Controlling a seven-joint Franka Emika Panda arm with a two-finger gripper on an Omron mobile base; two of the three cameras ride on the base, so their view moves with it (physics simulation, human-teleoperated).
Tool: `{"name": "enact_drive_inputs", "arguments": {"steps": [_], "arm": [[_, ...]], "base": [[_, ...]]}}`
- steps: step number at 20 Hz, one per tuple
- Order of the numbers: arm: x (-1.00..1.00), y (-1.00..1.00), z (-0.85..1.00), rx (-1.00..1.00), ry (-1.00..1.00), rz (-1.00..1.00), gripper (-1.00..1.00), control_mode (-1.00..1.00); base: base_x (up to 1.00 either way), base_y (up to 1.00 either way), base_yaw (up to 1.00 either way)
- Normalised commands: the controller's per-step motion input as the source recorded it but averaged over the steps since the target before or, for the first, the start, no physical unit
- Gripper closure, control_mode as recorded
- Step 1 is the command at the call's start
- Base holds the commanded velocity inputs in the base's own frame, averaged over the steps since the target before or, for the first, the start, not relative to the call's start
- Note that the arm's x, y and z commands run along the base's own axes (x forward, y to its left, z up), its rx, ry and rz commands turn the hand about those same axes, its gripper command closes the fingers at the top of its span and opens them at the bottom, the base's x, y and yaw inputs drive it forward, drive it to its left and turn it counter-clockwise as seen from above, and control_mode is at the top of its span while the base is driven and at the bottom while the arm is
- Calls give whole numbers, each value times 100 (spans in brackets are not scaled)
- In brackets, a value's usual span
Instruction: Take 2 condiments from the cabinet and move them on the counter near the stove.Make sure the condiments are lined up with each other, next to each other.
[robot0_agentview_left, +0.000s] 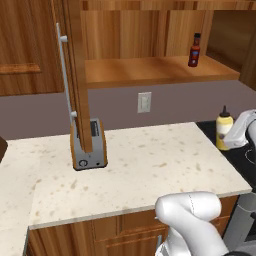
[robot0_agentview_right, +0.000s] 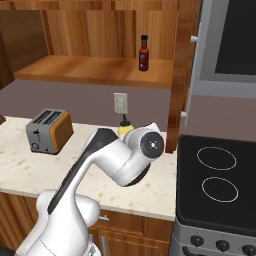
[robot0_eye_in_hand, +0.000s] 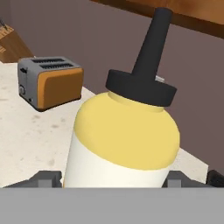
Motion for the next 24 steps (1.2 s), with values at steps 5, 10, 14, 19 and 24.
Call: {"name": "enact_drive_inputs", "arguments": {"steps": [5, 10, 14, 19, 24], "arm": [[24, -30, -55, 0, 0, -4, 100, -100], [39, -27, -48, 0, 0, -1, 100, -100], [36, -19, -32, 1, 0, 0, 100, -100], [26, -23, -25, 3, 0, 0, 100, -100], [6, -25, -15, 3, 4, 0, 100, -100]], "base": [[0, 0, 0], [0, 0, 0], [0, 0, 0], [0, 0, 0], [0, 0, 0]]}}
